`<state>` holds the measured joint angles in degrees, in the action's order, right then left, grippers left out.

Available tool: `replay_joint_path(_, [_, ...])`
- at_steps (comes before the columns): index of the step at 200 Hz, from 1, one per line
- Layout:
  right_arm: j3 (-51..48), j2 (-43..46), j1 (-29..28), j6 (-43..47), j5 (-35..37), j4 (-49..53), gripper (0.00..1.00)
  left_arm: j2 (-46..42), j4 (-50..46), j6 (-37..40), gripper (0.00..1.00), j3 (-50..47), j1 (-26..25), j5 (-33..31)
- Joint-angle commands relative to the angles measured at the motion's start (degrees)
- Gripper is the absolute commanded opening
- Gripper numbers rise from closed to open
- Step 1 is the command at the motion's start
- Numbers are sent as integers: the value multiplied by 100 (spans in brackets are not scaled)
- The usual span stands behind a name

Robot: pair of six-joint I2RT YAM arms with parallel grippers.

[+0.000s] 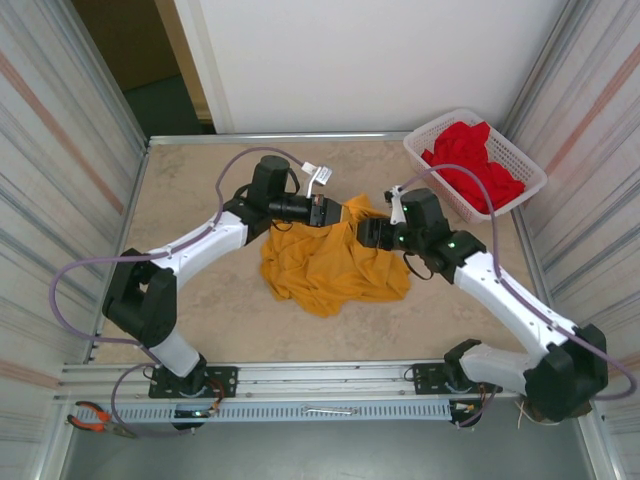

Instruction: Fold the inside-out t-shirt

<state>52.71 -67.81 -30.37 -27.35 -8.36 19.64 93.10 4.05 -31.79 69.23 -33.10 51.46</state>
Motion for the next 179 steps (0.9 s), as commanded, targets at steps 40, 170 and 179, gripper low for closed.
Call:
replay_joint_path(40, [217, -67, 320, 130, -652, -266, 0, 14, -285, -19, 0, 187, 287, -224])
replay_joint_path(170, [-648, 927, 998, -605, -2890, -1620, 0, -302, -472, -632, 48, -247, 940, -1451])
replay_joint_path(179, [-674, 916, 1003, -604, -2872, -1619, 0, -678, -519, -795, 52, -474, 812, -1684])
